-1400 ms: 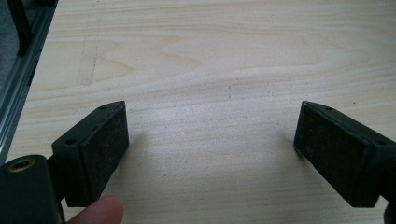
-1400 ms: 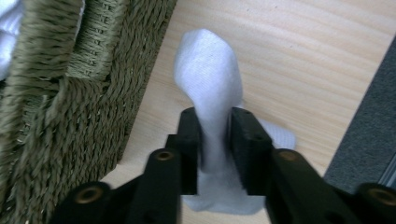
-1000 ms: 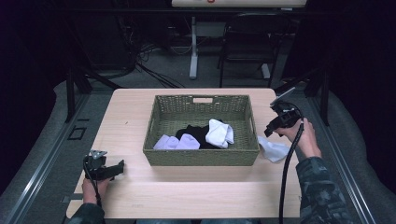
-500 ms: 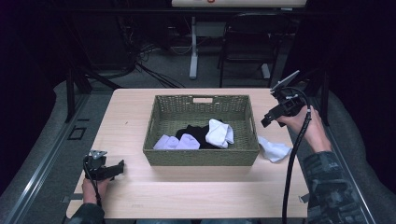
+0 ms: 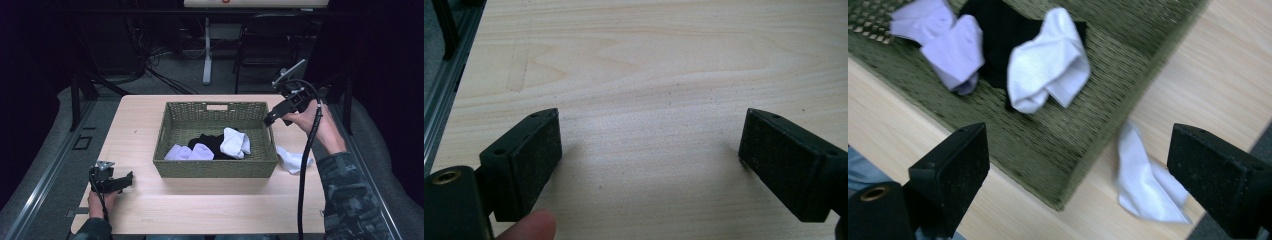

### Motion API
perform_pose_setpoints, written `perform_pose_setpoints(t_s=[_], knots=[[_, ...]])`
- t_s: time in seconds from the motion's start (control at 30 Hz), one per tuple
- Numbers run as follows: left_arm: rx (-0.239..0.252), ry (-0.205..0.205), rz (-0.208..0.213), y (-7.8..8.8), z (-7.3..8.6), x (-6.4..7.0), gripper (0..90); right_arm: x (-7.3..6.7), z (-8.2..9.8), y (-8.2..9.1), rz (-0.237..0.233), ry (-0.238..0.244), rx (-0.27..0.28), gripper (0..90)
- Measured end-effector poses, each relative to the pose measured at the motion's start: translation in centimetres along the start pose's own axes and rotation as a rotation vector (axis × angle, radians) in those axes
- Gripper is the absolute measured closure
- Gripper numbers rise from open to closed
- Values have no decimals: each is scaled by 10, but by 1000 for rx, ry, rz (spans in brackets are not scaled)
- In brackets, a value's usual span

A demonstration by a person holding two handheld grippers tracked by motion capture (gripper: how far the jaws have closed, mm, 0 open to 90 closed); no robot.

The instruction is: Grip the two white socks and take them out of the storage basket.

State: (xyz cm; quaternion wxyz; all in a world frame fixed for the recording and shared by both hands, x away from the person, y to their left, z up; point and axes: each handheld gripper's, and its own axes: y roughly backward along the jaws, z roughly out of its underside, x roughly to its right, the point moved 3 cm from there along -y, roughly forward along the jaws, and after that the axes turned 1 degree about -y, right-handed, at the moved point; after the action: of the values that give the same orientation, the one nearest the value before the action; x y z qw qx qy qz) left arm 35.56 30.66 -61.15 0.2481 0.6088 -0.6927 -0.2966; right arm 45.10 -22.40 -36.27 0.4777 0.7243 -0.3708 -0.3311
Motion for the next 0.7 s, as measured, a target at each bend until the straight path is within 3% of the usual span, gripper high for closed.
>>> perform_pose_setpoints(t_s=[0.33,0.7], knots=[[3,4,1,0,0,0,100,-34,-26,-23,-73,60,3,98],[-1,5,2,0,0,0,100,-43,-35,-66,-116,53,-6,147]])
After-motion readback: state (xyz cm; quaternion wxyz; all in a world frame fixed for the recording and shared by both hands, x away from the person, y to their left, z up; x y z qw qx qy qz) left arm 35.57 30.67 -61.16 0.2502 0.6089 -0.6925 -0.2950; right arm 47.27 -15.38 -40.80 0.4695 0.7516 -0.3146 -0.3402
